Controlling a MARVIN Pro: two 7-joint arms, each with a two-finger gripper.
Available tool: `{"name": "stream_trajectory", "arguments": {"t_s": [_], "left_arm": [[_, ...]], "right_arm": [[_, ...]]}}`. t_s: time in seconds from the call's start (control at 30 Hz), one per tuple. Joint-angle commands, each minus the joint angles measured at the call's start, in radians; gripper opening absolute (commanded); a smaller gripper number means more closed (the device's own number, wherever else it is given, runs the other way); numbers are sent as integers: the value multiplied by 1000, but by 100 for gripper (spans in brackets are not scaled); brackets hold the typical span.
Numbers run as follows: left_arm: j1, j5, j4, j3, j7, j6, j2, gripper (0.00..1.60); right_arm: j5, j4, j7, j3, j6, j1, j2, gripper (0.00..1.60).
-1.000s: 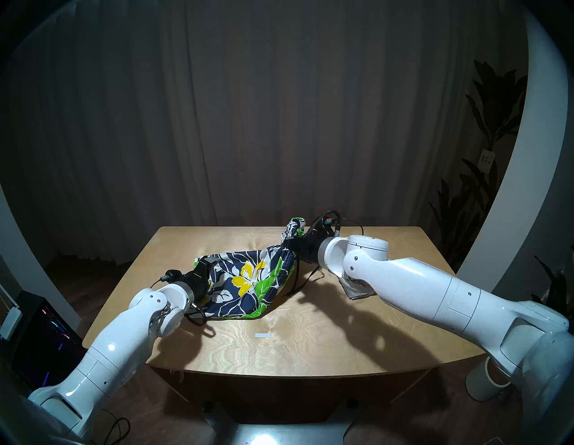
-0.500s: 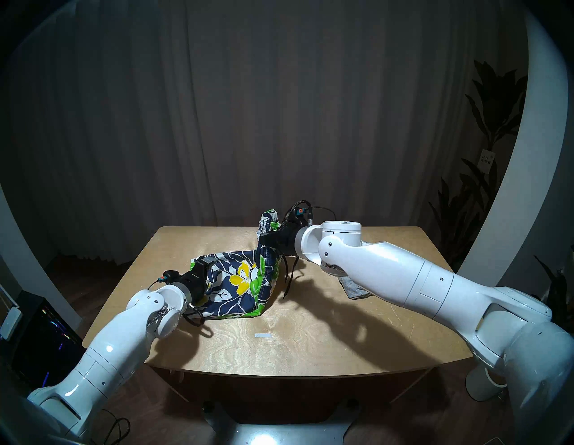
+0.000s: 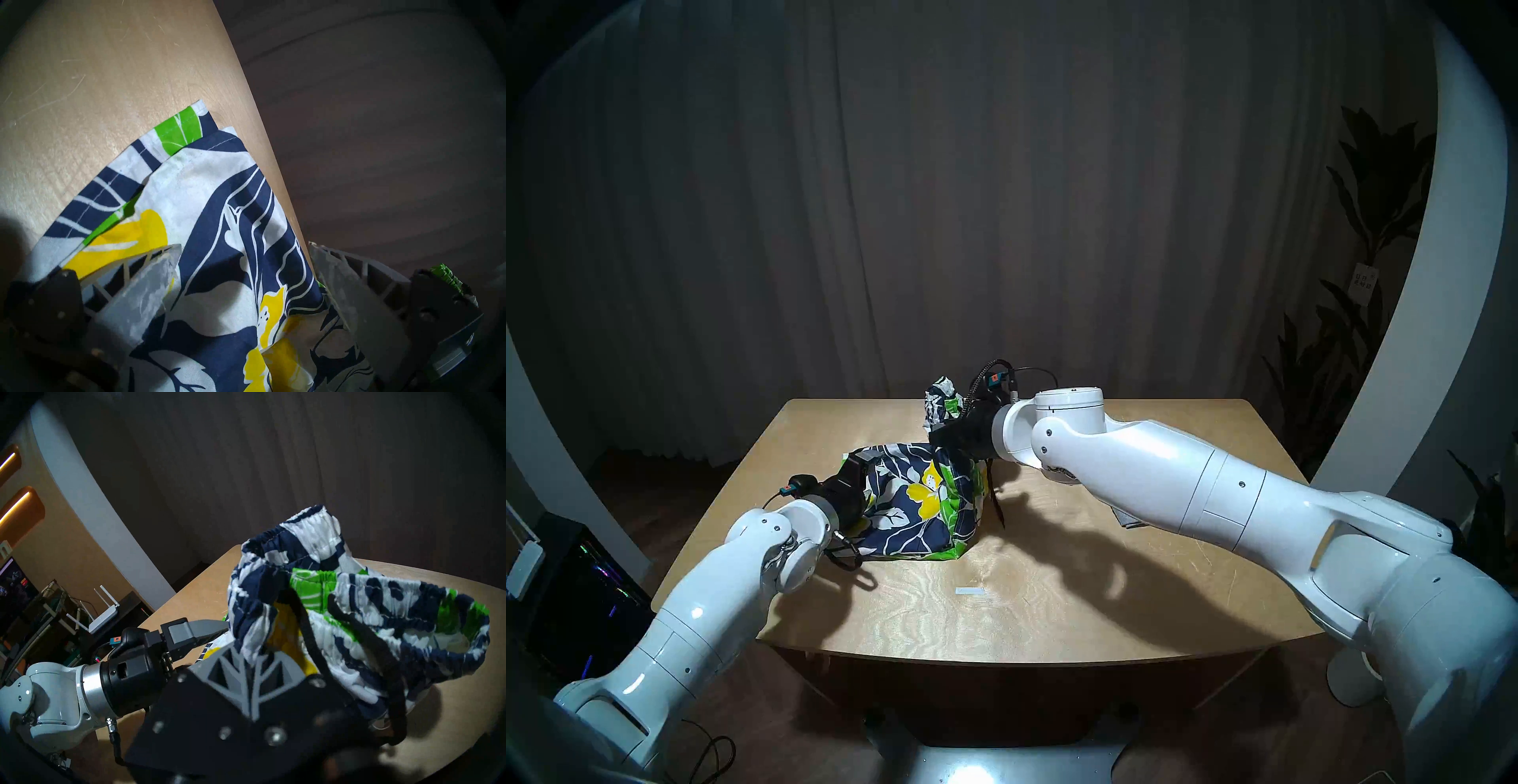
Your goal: Fold pants twice and stack them
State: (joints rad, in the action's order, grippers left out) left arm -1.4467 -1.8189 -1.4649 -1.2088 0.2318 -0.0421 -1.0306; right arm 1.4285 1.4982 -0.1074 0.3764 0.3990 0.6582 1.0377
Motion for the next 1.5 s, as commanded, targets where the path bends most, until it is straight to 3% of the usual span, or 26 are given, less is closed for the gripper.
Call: {"name": "stream_trajectory", "arguments": {"t_s": [0.0,0.2,0.33,0.53,0.93,1.07,1.17,1.47], "left_arm": [[-14,-3,-6,-5,-13,5,2,160],[-34,-20,-13,-26,-45,23,-3,160],[-105,-59,-65,-120,-162,118,-16,160],[-182,-111,-138,-224,-247,181,-35,160],[-323,-176,-222,-381,-423,235,-102,160],[-353,-185,-211,-404,-494,236,-107,160],[-362,-191,-210,-413,-504,235,-113,160],[-412,-209,-210,-444,-586,245,-130,160]], "right_arm": [[-29,-29,30,-7,1,-53,85,0],[-49,-79,45,-26,14,-77,143,0],[-64,-98,54,-38,29,-91,170,0],[-81,-118,66,-47,46,-105,192,0],[-159,-176,123,-102,106,-170,239,0],[-191,-209,154,-125,130,-209,260,0],[-207,-221,171,-137,139,-227,273,0],[-276,-295,242,-195,180,-306,378,0]]}}
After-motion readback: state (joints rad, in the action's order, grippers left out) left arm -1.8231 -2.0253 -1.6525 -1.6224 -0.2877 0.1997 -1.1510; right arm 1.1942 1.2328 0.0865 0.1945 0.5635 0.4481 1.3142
